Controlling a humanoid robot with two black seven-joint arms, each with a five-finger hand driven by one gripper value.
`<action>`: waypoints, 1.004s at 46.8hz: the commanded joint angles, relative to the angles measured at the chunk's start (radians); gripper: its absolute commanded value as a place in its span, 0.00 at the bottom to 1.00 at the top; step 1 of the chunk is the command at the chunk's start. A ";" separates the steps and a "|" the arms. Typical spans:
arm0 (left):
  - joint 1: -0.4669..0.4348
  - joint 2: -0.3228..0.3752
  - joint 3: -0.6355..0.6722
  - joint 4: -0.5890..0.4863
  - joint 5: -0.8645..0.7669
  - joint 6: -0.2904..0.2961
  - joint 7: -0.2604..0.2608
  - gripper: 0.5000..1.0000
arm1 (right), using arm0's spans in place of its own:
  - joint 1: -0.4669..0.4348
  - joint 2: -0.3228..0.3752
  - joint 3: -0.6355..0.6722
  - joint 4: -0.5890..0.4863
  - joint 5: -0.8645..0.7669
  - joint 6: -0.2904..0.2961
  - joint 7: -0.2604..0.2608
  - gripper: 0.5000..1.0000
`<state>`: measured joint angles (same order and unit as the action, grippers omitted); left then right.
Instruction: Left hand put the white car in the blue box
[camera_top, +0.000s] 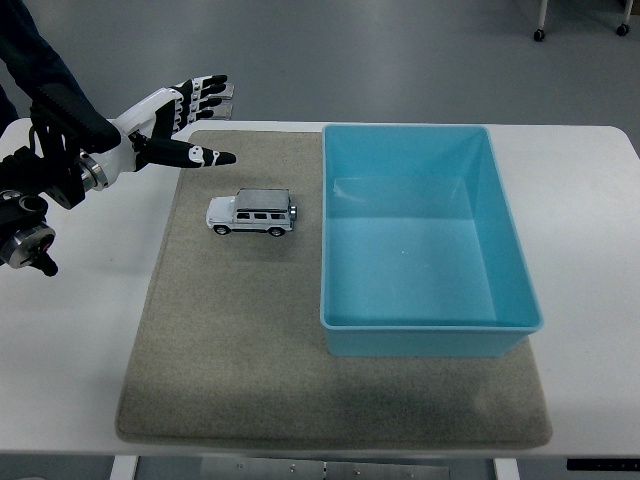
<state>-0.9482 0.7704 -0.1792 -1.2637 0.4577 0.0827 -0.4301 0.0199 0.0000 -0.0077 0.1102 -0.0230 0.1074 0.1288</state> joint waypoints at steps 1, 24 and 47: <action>-0.011 0.006 0.001 -0.017 0.025 -0.001 0.005 1.00 | 0.000 0.000 0.000 0.000 0.000 0.000 0.000 0.87; -0.024 0.023 0.014 -0.062 0.467 0.006 0.157 0.93 | 0.000 0.000 0.000 0.000 0.000 0.000 0.000 0.87; -0.101 -0.036 0.113 -0.031 0.568 0.006 0.209 0.81 | 0.002 0.000 0.000 0.000 0.000 0.000 0.000 0.87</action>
<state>-1.0425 0.7534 -0.0714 -1.3053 1.0253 0.0887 -0.2240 0.0201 0.0000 -0.0077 0.1104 -0.0230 0.1074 0.1288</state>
